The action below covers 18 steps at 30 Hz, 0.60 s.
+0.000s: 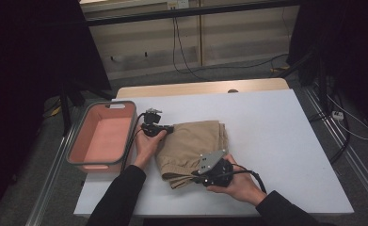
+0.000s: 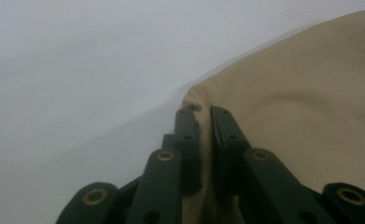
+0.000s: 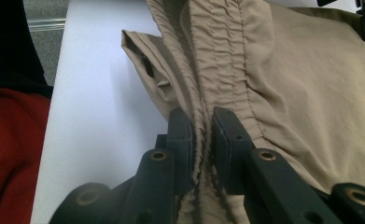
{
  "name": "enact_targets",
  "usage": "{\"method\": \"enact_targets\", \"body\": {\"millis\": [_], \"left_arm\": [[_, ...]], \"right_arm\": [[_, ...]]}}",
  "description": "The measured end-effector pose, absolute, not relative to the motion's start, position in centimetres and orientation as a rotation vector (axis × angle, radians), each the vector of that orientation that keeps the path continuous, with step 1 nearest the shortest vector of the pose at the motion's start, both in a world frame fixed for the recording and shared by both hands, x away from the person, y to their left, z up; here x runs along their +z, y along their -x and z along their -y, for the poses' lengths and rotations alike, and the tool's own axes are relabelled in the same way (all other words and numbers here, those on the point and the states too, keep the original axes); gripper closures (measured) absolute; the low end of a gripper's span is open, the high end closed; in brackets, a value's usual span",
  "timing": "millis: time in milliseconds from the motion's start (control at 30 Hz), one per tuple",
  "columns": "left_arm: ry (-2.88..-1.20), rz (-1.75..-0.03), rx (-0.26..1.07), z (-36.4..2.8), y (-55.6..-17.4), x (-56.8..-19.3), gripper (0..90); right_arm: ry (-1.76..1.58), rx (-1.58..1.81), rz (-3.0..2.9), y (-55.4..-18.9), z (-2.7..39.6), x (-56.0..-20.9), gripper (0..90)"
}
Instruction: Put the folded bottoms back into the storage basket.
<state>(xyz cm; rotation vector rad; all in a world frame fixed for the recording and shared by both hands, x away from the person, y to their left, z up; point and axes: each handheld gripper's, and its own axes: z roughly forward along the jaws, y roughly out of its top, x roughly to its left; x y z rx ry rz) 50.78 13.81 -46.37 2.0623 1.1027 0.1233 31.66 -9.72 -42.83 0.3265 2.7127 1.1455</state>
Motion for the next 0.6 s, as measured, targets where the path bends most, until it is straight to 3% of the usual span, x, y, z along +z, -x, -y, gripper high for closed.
{"method": "enact_targets", "body": {"millis": [600], "left_arm": [[-2.038,-1.061,0.16,-13.86,-49.89,-45.38,85.7]], "right_arm": [[-0.369,1.233,-2.665,-31.39,10.22,-42.46,77.9]]}}
